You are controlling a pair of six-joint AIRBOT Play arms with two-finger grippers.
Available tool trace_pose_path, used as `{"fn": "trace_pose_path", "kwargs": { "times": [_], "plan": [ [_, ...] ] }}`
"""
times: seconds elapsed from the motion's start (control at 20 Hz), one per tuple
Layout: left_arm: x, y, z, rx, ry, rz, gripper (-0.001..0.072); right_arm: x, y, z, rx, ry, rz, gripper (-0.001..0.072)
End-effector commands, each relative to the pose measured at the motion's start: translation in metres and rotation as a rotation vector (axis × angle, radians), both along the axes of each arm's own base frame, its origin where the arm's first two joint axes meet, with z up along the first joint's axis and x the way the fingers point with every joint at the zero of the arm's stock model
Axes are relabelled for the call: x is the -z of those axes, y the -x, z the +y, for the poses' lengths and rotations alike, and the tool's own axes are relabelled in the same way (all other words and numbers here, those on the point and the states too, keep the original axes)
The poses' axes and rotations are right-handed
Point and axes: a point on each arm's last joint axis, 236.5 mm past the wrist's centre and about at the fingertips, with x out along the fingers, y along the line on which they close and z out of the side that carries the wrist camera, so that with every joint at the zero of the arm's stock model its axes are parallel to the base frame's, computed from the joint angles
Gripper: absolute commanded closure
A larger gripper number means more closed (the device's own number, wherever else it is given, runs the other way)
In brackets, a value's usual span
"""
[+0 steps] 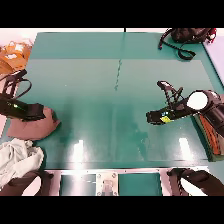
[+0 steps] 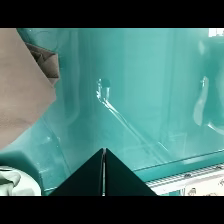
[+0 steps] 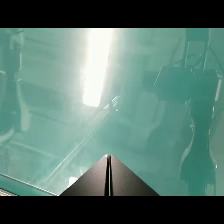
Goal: Fold the shirts.
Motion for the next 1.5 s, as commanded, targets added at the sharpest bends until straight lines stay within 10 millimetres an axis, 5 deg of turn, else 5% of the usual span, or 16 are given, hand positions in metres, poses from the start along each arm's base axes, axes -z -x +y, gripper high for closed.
{"fn": "trace_pose_path", "kwargs": {
  "times": [0.0,0.2,0.25,0.3,0.35,0.45,0.65,0.8,0.95,1.0,1.05,1.1,1.15,1.3,1.45],
  "plan": [
    [0.000,-0.002,0.000,-0.002,-0.002,-0.009,0.0685,0.000,0.000,0.000,-0.001,0.000,0.000,0.0689],
    [0.003,-0.009,0.018,-0.021,-0.078,-0.034,0.0683,0.000,0.000,0.000,-0.001,0.000,0.000,0.0689],
    [0.005,-0.011,0.030,-0.029,-0.126,-0.044,0.0601,0.000,0.000,0.000,-0.001,0.000,0.000,0.0689],
    [0.007,-0.013,0.043,-0.045,-0.181,-0.049,0.0252,0.000,0.000,0.000,0.000,-0.001,0.000,0.0689],
    [0.010,-0.015,0.059,-0.079,-0.244,-0.053,0.0049,0.000,0.000,0.000,-0.001,-0.001,0.000,0.0688],
    [0.026,-0.014,0.092,-0.092,-0.378,-0.045,0.0037,0.000,0.000,0.000,-0.001,0.000,0.000,0.0689],
    [0.097,0.006,0.112,-0.090,-0.432,0.017,0.0037,0.000,0.000,0.000,0.000,-0.001,0.000,0.0689],
    [0.145,0.027,0.126,-0.078,-0.478,0.042,0.0037,0.000,0.000,0.000,-0.001,-0.001,-0.001,0.0689],
    [0.162,0.028,0.130,-0.056,-0.504,0.013,0.0057,0.000,0.000,0.000,0.000,-0.001,-0.002,0.0689],
    [0.161,0.024,0.130,-0.057,-0.505,-0.004,0.0234,0.000,0.000,0.000,0.000,-0.001,-0.002,0.0689],
    [0.160,0.022,0.130,-0.058,-0.506,-0.013,0.0526,0.000,0.000,0.000,0.000,-0.001,-0.003,0.0689],
    [0.158,0.022,0.130,-0.062,-0.504,-0.006,0.0683,0.000,0.000,0.000,0.001,-0.001,-0.003,0.0689],
    [0.154,0.022,0.129,-0.069,-0.494,0.003,0.0686,0.000,0.000,0.000,0.000,-0.001,-0.003,0.0689],
    [0.114,0.003,0.109,-0.073,-0.395,-0.015,0.0687,0.000,0.000,0.000,0.001,-0.001,-0.001,0.0689],
    [0.023,-0.045,0.039,0.065,-0.212,-0.207,0.0687,0.000,0.001,0.003,0.001,-0.011,0.005,0.0688]
  ]
}}
